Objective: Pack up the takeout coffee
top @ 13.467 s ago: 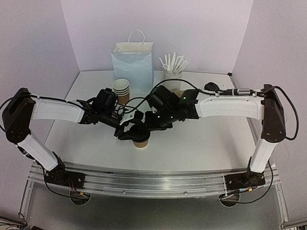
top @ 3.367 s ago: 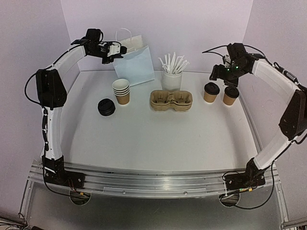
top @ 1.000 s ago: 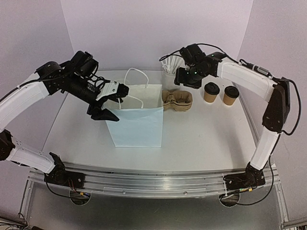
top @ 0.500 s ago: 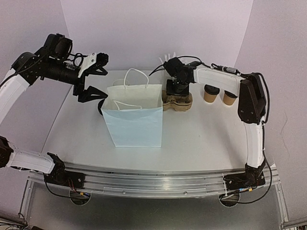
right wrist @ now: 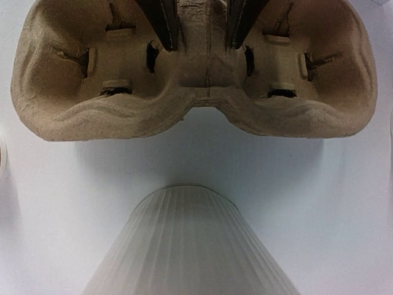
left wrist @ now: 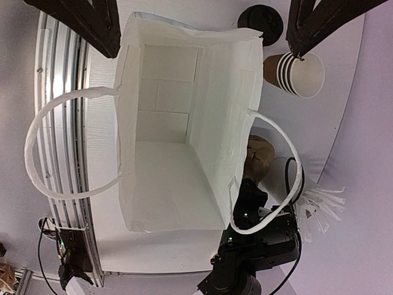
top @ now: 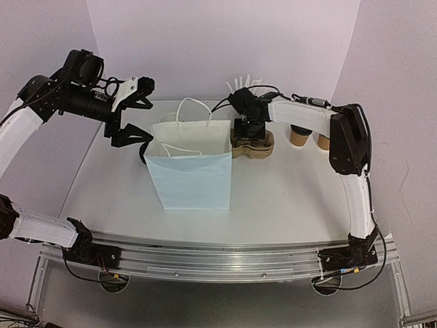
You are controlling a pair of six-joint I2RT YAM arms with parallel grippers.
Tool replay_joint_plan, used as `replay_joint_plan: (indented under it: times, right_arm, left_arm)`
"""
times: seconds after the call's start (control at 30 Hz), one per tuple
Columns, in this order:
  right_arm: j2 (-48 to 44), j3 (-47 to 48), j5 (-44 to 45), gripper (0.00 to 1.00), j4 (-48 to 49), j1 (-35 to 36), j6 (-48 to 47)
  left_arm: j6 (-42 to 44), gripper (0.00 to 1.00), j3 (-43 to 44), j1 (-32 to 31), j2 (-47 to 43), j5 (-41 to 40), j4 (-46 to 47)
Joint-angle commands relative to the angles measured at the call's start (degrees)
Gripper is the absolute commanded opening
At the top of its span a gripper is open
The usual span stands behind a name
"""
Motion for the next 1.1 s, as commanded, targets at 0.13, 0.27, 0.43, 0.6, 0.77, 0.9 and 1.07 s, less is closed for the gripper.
replay_joint_plan:
  times: [0.13,0.27,0.43,0.6,0.77,0.9,1.07]
  right_arm:
    - [-0.3,1.7,1.9,0.05,-1.0,0.5,-0.2]
    - [-0.7,2.5,3.2,0.04,-2.0,1.2,-0.7]
    - [-1.5,3.0,4.6,0.09,-2.9,1.6,-1.0]
    - [-1.3,3.2,5.0,0.08,-3.2,1.6,-1.5]
    - [-1.2,3.9,5.2,0.08,-3.9,1.7,-1.7]
    - [-2.0,4.6,6.4,0.05,-4.3,2.1,-2.2]
    - [-3.1,5.2,7.0,0.01,-4.8,2.3,-2.8]
  left_arm:
    - [-0.6,0.94,-0.2,0.4,0.1,1.6,0.7]
    - [-0.3,0.94,-0.2,0.4,0.2,2.0,0.4]
    - [-0.1,0.94,-0.5,0.4,0.3,2.5,0.5]
    - [0.0,0.94,-0.7,0.4,0.2,2.7,0.6]
    - [0.1,0.94,-0.7,0.4,0.2,2.7,0.4]
    - [0.2,0.95,-0.7,0.4,0.2,2.8,0.3]
    - [0.2,0.95,-0.7,0.4,0.2,2.9,0.1]
